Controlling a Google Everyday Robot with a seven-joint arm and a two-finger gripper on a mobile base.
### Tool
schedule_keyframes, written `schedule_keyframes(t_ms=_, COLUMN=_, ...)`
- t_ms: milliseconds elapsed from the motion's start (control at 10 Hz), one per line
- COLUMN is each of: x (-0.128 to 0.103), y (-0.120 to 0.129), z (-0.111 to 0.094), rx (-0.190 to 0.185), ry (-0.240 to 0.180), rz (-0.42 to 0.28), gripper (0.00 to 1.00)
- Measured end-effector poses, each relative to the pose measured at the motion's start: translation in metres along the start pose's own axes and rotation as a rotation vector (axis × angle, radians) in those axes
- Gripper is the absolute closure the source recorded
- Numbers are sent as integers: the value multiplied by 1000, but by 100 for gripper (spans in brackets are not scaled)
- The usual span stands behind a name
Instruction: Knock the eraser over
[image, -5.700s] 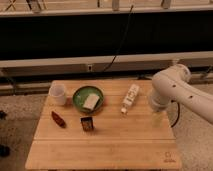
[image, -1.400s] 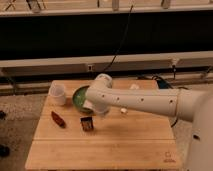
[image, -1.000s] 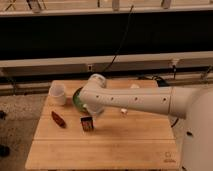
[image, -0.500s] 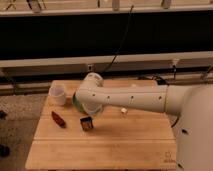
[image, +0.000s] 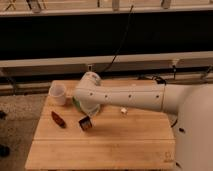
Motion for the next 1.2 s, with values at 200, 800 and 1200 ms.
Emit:
schedule_keyframes(t_ms=200, x=-8, y=-5, z=-2, rx=6, ry=-8, rz=-20, gripper=97)
schedule_keyframes(t_ms=800, x=-24, y=-14, z=-7, rx=23, ry=-22, rz=-66, gripper=97)
schedule_keyframes(t_ms=1200, x=-36, y=-18, z=-10, rx=36, ry=-36, rz=-98, gripper=97)
